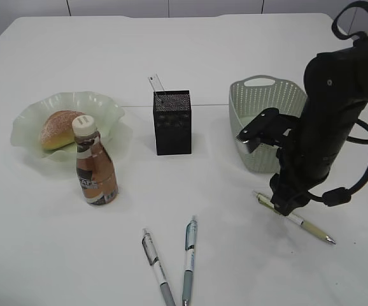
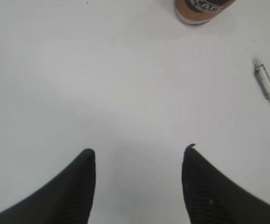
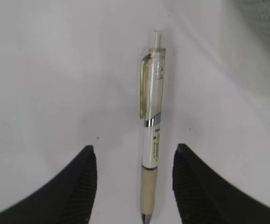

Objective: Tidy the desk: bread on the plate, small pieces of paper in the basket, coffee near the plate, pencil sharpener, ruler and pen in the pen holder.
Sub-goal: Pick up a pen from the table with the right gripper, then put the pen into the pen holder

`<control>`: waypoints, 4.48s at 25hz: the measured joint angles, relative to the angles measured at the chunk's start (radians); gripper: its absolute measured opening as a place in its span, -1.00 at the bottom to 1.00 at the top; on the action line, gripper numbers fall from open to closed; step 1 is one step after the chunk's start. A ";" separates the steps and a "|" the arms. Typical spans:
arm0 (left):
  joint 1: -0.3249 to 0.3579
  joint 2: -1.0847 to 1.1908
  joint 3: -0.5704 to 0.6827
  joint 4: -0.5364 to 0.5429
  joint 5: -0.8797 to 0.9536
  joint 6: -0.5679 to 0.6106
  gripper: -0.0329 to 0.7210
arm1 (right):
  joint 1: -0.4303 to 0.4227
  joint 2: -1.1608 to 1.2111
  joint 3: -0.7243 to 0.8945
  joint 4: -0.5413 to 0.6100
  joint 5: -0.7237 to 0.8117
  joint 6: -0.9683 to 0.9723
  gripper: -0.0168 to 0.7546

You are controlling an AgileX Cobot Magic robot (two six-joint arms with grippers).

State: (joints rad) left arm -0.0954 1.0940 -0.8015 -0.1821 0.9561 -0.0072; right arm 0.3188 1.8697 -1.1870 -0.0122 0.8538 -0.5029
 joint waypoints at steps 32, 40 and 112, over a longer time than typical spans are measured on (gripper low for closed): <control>0.000 0.000 0.000 0.000 0.000 0.000 0.24 | 0.000 0.144 0.000 0.000 -0.109 -0.002 -0.26; 0.000 0.000 0.000 0.000 0.000 0.000 0.24 | 0.000 0.144 0.000 0.000 -0.109 -0.002 -0.56; 0.000 0.000 0.000 -0.024 0.086 -0.002 0.24 | -0.127 0.495 -0.646 1.740 -0.026 -1.435 -0.66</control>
State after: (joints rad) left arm -0.0954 1.0940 -0.8015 -0.2066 1.0424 -0.0090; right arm 0.1920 2.3646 -1.8331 1.7279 0.8279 -1.9374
